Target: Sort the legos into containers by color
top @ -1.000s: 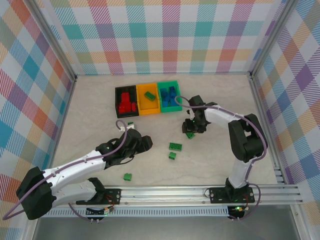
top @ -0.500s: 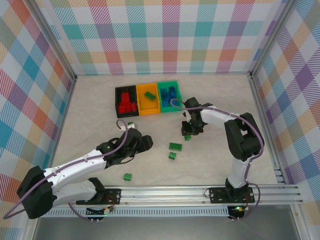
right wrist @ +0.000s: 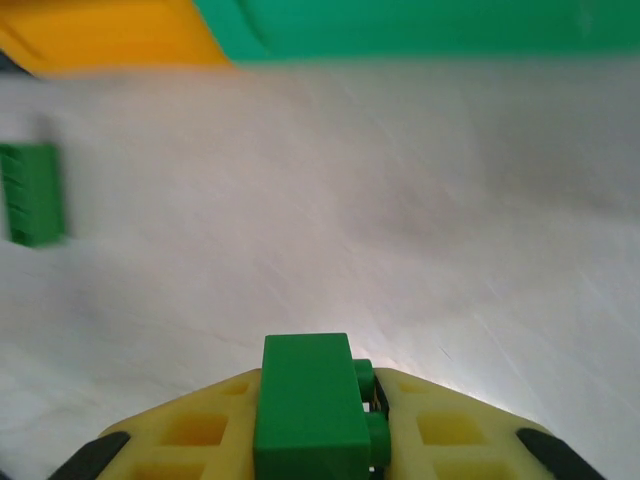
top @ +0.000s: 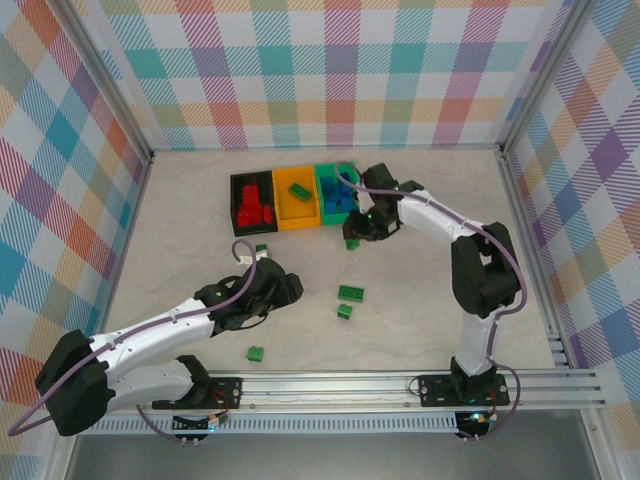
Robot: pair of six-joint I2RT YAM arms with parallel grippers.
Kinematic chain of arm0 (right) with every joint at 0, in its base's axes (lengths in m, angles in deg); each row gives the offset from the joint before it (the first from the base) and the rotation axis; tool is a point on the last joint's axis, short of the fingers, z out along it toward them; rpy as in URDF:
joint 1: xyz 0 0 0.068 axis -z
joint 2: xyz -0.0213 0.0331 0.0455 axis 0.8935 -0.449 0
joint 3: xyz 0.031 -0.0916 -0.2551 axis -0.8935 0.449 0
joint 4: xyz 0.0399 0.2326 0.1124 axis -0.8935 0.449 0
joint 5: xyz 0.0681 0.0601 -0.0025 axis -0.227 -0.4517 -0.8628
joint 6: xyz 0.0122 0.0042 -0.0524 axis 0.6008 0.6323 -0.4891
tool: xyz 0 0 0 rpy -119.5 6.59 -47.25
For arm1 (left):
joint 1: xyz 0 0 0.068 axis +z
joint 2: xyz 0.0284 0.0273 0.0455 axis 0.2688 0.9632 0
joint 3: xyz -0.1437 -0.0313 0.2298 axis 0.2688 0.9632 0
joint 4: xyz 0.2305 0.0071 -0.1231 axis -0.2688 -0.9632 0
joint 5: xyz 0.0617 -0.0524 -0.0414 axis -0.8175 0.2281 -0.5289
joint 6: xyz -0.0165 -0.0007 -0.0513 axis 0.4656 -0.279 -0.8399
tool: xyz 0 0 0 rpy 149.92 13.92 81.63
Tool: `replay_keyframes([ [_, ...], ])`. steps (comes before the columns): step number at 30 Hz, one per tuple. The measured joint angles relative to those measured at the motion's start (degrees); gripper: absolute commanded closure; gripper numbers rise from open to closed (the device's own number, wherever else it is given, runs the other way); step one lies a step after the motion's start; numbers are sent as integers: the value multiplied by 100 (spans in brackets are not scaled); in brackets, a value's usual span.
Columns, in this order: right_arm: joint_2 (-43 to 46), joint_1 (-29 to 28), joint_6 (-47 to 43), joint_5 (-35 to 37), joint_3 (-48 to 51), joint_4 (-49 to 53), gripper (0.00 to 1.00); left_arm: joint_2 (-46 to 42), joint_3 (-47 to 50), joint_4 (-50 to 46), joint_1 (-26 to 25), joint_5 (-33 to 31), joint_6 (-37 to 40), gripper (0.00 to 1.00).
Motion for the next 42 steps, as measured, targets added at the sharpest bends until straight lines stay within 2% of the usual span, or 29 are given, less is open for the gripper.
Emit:
replay_keyframes([
  [8,-1475,-238,131,-264,-2712,363,68,-2,31,15,0,31,-175,31],
  [9,-1692,-260,136,-262,-3095,450,66,0,39,17,0,52,-192,31],
  [13,-2629,-291,229,-260,-4771,844,44,7,83,166,-22,181,-232,31],
  [15,-3005,-302,243,-262,-5436,1010,40,57,90,317,-72,275,-232,31],
  [17,-3147,-306,240,-295,-5683,1117,39,175,90,483,-146,363,-229,31],
  [21,-2953,-306,251,-306,-5217,1128,39,592,26,632,-334,483,-175,31],
  [24,-2492,-306,221,-260,-4325,1075,39,1088,-232,660,-505,590,-68,31],
  [35,76,-173,-61,291,-1290,492,39,3128,-1945,774,-1176,938,448,33],
  [42,1056,173,-118,553,254,216,39,3639,-2535,297,-1427,951,704,33],
])
